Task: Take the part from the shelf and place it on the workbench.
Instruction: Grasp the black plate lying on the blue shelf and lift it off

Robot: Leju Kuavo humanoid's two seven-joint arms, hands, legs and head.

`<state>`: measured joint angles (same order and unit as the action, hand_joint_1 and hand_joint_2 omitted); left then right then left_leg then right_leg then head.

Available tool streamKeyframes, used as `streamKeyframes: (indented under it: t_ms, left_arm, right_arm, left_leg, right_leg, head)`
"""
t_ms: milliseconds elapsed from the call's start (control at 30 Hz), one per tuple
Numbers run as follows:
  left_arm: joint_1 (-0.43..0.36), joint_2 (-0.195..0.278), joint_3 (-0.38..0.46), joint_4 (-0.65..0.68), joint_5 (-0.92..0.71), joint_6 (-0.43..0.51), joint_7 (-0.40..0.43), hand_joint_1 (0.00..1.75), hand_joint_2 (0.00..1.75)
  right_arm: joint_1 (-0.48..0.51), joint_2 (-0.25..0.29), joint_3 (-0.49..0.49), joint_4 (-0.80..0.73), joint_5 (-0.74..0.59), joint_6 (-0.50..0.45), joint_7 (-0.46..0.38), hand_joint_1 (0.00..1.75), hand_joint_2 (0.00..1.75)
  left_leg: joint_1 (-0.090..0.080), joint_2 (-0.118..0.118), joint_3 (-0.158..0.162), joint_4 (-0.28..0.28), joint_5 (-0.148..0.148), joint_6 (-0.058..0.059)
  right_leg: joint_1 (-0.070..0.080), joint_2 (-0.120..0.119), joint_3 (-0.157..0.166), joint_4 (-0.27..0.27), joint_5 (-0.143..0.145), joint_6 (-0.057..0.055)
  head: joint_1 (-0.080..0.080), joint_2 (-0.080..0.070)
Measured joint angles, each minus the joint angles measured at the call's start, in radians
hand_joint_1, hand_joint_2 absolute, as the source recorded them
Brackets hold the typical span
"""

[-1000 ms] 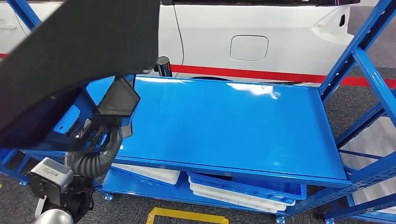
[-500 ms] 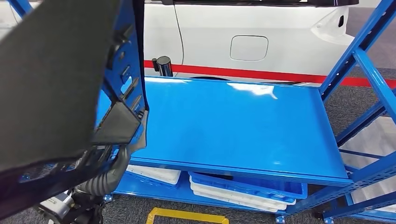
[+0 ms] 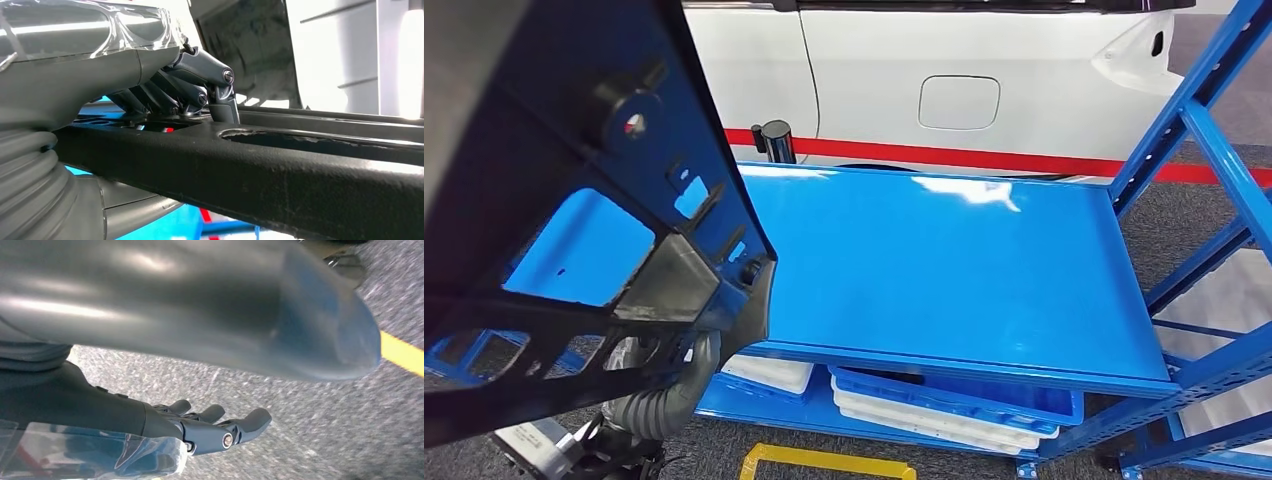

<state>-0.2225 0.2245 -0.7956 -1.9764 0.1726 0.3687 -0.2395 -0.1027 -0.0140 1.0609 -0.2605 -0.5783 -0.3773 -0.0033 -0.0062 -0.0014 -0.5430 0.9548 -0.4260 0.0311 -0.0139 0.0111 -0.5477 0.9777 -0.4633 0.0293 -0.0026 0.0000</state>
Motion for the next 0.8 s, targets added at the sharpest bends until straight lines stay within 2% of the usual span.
streamKeyframes:
  t_ms: [67,100,167,200,233,267,300,367,400,433,500,567,600,667,700,733,767,800]
  left_arm:
    - [0.002,-0.001,-0.001,0.000,0.001,-0.002,-0.001,1.75,1.75]
    - [0.003,-0.002,-0.001,0.000,0.002,-0.003,-0.002,1.75,1.75]
    - [0.005,-0.002,-0.001,0.000,0.002,-0.004,-0.003,1.75,1.75]
    - [0.006,-0.002,-0.002,0.000,0.003,-0.005,-0.004,1.75,1.75]
    - [0.008,-0.002,-0.002,0.000,0.004,-0.006,-0.004,1.75,1.75]
    - [0.009,-0.002,-0.003,0.000,0.006,-0.006,-0.005,1.75,1.75]
    - [0.009,-0.002,-0.005,0.000,0.008,-0.007,-0.006,1.75,1.75]
    - [0.006,-0.004,-0.007,0.000,0.010,-0.010,-0.008,1.75,1.75]
    - [0.005,-0.005,-0.008,0.000,0.011,-0.011,-0.008,1.75,1.75]
    - [0.005,-0.006,-0.008,0.000,0.010,-0.012,-0.009,1.75,1.75]
    - [0.005,-0.007,-0.009,0.000,0.010,-0.013,-0.009,1.75,1.75]
    - [0.004,-0.009,-0.010,0.000,0.010,-0.013,-0.010,1.75,1.75]
    - [0.003,-0.011,-0.010,0.000,0.010,-0.014,-0.010,1.75,1.75]
    - [0.004,-0.013,-0.011,0.001,0.010,-0.014,-0.010,1.75,1.75]
    - [0.005,-0.014,-0.012,0.002,0.010,-0.014,-0.010,1.75,1.75]
    - [0.005,-0.014,-0.013,0.002,0.010,-0.014,-0.010,1.75,1.75]
    - [0.006,-0.014,-0.013,0.003,0.010,-0.014,-0.010,1.75,1.75]
    - [0.006,-0.014,-0.014,0.004,0.010,-0.015,-0.010,1.75,1.75]
  right_arm:
    - [0.000,0.000,0.000,0.000,0.000,0.000,0.000,0.00,0.00]
    - [-0.001,0.001,0.000,0.000,0.000,0.000,0.000,0.00,0.00]
    - [-0.001,0.002,0.000,0.000,0.000,-0.001,0.000,0.00,0.00]
    - [-0.001,0.002,0.000,0.000,0.000,-0.002,0.000,0.00,0.00]
    - [0.000,0.003,0.000,0.000,0.000,-0.002,0.000,0.00,0.00]
    - [0.000,0.003,0.000,0.000,0.000,-0.003,0.000,0.00,0.00]
    - [0.000,0.003,0.000,0.000,0.000,-0.003,0.000,0.00,0.00]
    - [-0.001,0.005,0.000,0.000,0.000,-0.003,0.000,0.00,0.00]
    - [-0.002,0.006,0.000,0.000,0.000,-0.003,0.000,0.00,0.00]
    - [-0.002,0.007,0.000,0.000,0.000,-0.003,0.000,0.00,0.00]
    - [-0.002,0.008,0.000,0.000,0.000,-0.004,0.000,0.00,0.00]
    - [-0.002,0.008,0.000,0.000,0.000,-0.004,0.000,0.00,0.00]
    - [-0.002,0.008,0.000,0.000,0.000,-0.004,0.000,0.00,0.00]
    - [-0.001,0.007,0.000,0.000,0.000,-0.004,0.000,0.00,0.00]
    - [0.000,0.007,0.000,0.000,0.000,-0.004,0.001,0.00,0.00]
    - [0.001,0.007,0.000,0.000,0.000,-0.004,0.001,0.00,0.00]
    - [0.002,0.007,0.000,0.000,0.000,-0.004,0.001,0.00,0.00]
    - [0.002,0.006,0.000,0.000,0.000,-0.004,0.001,0.00,0.00]
  left_leg:
    - [0.005,0.000,-0.014,0.031,-0.023,-0.010]
    - [0.008,0.001,-0.034,0.076,-0.051,-0.017]
    - [0.012,0.001,-0.095,0.218,-0.120,-0.029]
    - [0.014,0.001,-0.122,0.281,-0.143,-0.033]
    - [0.014,0.001,-0.135,0.312,-0.147,-0.033]
    - [0.015,0.001,-0.128,0.300,-0.132,-0.032]
    - [0.014,0.001,-0.098,0.242,-0.099,-0.029]
    - [0.011,0.001,-0.019,0.084,-0.035,-0.017]
    - [0.007,0.000,0.006,0.027,-0.018,-0.012]
    - [0.004,0.000,0.017,0.000,-0.014,-0.008]
    - [0.000,0.000,0.015,-0.009,-0.013,-0.001]
    - [0.005,0.002,0.019,-0.019,-0.003,0.011]
    - [0.007,0.003,0.021,-0.025,0.003,0.016]
    - [0.008,0.006,0.021,-0.028,0.007,0.022]
    - [0.007,0.007,0.019,-0.028,0.008,0.023]
    - [0.007,0.007,0.019,-0.027,0.008,0.023]
    - [0.007,0.007,0.018,-0.026,0.009,0.023]
    - [0.008,0.006,0.018,-0.025,0.008,0.022]
  right_leg:
    - [-0.002,0.000,-0.002,-0.002,0.005,-0.009]
    - [-0.004,-0.001,-0.002,-0.003,0.007,-0.013]
    - [-0.004,-0.001,-0.005,-0.003,0.009,-0.016]
    - [-0.004,-0.002,-0.007,-0.003,0.009,-0.016]
    - [-0.004,-0.002,-0.007,-0.003,0.009,-0.016]
    - [-0.004,-0.002,-0.007,-0.002,0.010,-0.017]
    - [-0.004,-0.002,-0.006,-0.002,0.010,-0.016]
    - [-0.003,-0.001,-0.004,-0.003,0.010,-0.015]
    - [-0.002,-0.001,-0.005,-0.003,0.011,-0.012]
    - [-0.001,-0.001,-0.008,-0.003,0.012,-0.009]
    - [-0.001,-0.001,-0.011,-0.005,0.016,0.002]
    - [-0.001,-0.002,-0.017,0.012,0.000,0.011]
    - [0.001,-0.002,-0.031,0.046,-0.024,0.014]
    - [0.001,-0.003,-0.087,0.177,-0.096,0.016]
    - [0.001,-0.003,-0.116,0.244,-0.123,0.017]
    - [0.001,-0.003,-0.133,0.287,-0.135,0.019]
    - [0.000,-0.003,-0.130,0.286,-0.124,0.020]
    - [-0.002,-0.003,-0.107,0.244,-0.097,0.021]
  head:
    - [-0.001,0.000]
    - [-0.001,0.000]
    - [-0.002,0.000]
    - [-0.003,0.000]
    - [-0.003,0.000]
    - [-0.003,0.000]
    - [-0.003,0.000]
    - [-0.003,0.000]
    - [-0.003,0.000]
    - [-0.003,0.000]
    - [-0.002,0.000]
    - [-0.002,0.000]
    - [0.000,0.000]
    - [0.002,0.000]
    - [0.003,0.000]
    - [0.003,0.000]
    - [0.003,0.000]
    - [0.003,0.000]
